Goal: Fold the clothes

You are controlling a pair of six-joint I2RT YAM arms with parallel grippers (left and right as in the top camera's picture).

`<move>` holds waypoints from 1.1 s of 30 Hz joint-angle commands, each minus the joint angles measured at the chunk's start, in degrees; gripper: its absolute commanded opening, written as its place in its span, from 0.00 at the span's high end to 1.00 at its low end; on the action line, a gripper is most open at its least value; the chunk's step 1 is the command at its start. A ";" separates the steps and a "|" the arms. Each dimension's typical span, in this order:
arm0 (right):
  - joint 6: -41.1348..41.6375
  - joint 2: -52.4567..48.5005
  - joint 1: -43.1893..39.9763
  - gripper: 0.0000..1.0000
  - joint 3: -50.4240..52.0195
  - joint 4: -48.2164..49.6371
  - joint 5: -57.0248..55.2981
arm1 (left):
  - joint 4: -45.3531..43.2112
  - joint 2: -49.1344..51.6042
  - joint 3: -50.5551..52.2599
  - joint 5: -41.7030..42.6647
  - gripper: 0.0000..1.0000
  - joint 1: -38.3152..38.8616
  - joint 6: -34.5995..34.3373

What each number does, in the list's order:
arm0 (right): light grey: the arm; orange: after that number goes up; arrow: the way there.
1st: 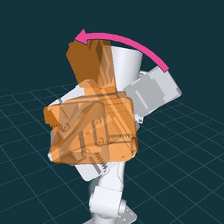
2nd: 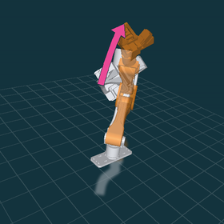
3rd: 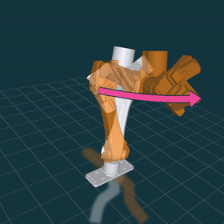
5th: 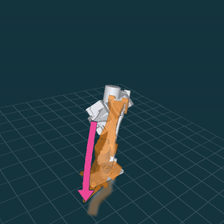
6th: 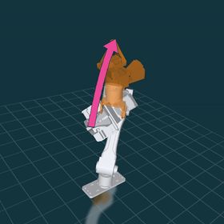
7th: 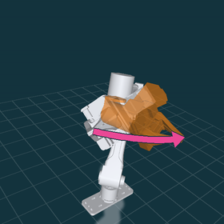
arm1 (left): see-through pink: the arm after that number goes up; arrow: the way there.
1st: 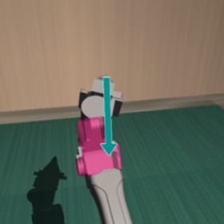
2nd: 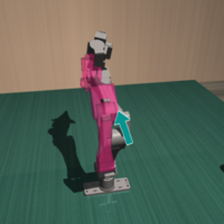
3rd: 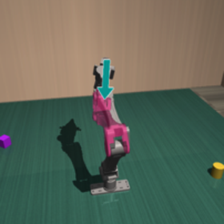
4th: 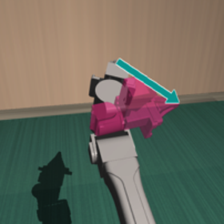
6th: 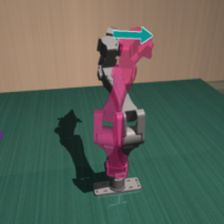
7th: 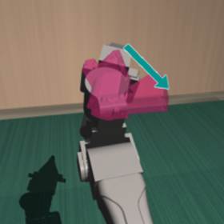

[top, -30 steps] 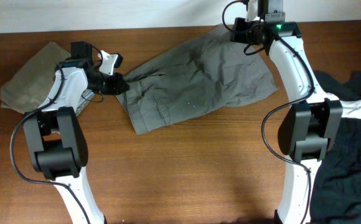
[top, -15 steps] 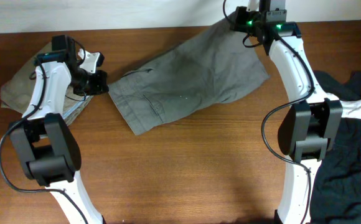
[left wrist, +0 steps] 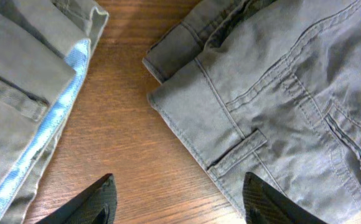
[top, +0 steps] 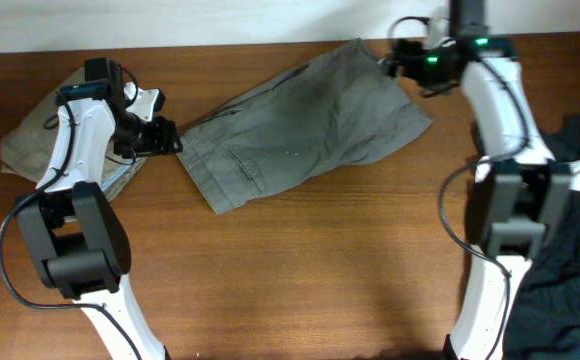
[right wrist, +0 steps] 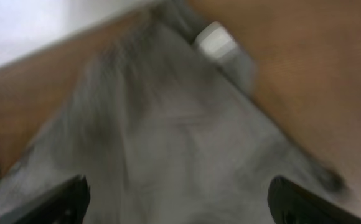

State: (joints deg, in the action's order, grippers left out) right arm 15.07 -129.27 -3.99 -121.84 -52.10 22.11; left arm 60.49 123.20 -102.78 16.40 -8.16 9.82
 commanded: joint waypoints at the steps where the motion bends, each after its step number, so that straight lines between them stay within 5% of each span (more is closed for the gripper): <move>1: 0.02 5.09 -1.68 0.11 -0.96 -11.76 1.64 | -0.04 -1.92 0.17 1.77 0.30 1.29 0.13; 4: 0.00 1.44 -1.53 0.21 -0.66 -19.21 -4.15 | -4.83 -1.90 4.50 3.08 0.24 3.45 0.13; 9: 0.02 -3.06 1.79 0.23 9.44 -15.47 -2.40 | -15.54 -1.57 11.06 9.73 0.27 6.29 0.09; 11: 0.15 -3.17 3.41 0.25 14.21 -10.21 -2.10 | -15.96 -1.14 11.26 9.70 0.46 6.29 0.11; 12: 0.48 -3.17 4.59 0.30 17.22 -5.95 0.13 | -16.35 -1.07 11.26 9.73 0.72 6.29 0.11; 13: 0.52 -3.17 5.51 0.34 19.17 -2.97 1.18 | -16.44 -1.07 11.23 9.73 0.84 6.29 0.11; 14: 1.20 -3.17 6.45 0.47 21.18 0.37 1.22 | -16.46 -1.07 11.23 9.70 0.92 6.27 0.13; 15: 1.81 -3.19 7.19 0.71 22.80 2.54 0.96 | -16.41 -1.07 11.23 9.05 1.00 6.14 0.13; 16: 2.10 -3.19 7.37 0.88 22.95 1.18 -0.09 | -16.28 -1.07 11.23 7.72 1.00 5.95 0.13; 18: 2.16 -2.47 7.37 0.96 22.95 -8.15 -4.94 | -14.97 -1.07 11.23 5.77 1.00 4.48 0.15; 22: -1.64 1.42 9.42 0.90 22.95 -28.48 -9.92 | -12.52 -1.09 9.57 5.92 1.00 0.04 0.13; 23: -1.70 2.84 11.47 0.62 22.95 -33.33 -14.08 | -10.78 -1.09 7.13 7.67 0.94 -1.18 0.15; 24: -1.68 3.52 12.50 0.49 22.95 -34.16 -16.15 | -9.55 -1.09 5.55 9.46 0.88 -1.51 0.15; 28: -1.36 9.64 10.45 0.44 22.53 -25.86 -18.34 | 0.98 -1.14 -0.63 20.96 0.74 0.39 4.46; 33: -4.57 16.63 0.15 0.33 22.51 -9.88 -15.63 | 5.55 -1.11 1.57 14.38 0.57 8.26 6.56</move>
State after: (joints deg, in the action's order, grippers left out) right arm 13.69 -114.72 0.32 -98.91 -66.28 5.72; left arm 65.73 123.00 -102.65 34.24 -3.51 14.26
